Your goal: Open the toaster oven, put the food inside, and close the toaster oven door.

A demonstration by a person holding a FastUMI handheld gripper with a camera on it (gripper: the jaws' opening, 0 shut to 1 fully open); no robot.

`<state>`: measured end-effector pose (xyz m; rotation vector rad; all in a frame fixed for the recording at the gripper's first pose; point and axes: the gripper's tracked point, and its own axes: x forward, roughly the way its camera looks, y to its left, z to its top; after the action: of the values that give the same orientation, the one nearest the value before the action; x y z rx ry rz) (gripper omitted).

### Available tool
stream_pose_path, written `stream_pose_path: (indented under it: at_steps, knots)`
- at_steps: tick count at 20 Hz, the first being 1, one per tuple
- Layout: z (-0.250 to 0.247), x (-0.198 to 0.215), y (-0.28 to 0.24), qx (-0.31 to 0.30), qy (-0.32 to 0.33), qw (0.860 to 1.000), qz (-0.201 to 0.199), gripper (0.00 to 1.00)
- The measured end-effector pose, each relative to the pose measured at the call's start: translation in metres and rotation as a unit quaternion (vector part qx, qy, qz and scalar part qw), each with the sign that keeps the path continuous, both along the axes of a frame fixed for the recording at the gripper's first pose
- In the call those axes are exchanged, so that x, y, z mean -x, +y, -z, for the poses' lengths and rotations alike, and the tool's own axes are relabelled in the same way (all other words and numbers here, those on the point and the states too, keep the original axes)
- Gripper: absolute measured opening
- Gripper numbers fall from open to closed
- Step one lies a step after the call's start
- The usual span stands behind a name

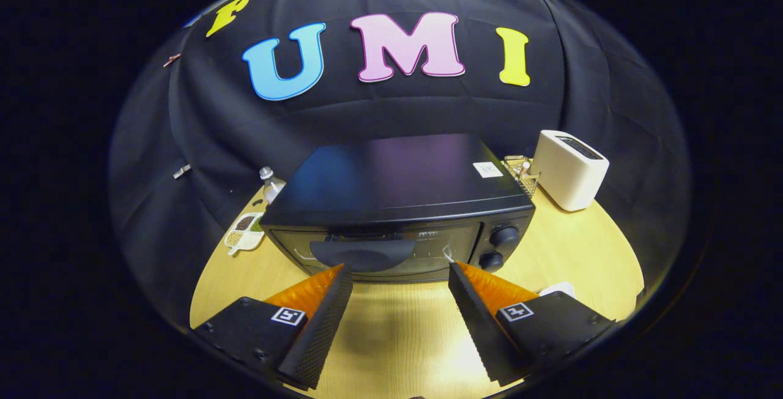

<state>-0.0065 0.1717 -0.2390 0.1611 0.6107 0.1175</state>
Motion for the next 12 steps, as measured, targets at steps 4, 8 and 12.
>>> stream_pose_path:
  at_steps: [4, 8, 12]
  knots:
    - [-0.048, 0.002, -0.031, 0.009, -0.054, 0.998, -0.007, 0.99]
    - [-0.104, -0.009, -0.072, -0.005, -0.095, 0.995, 0.007, 0.98]
    - [-0.161, -0.009, -0.115, 0.007, -0.153, 0.988, 0.015, 0.98]
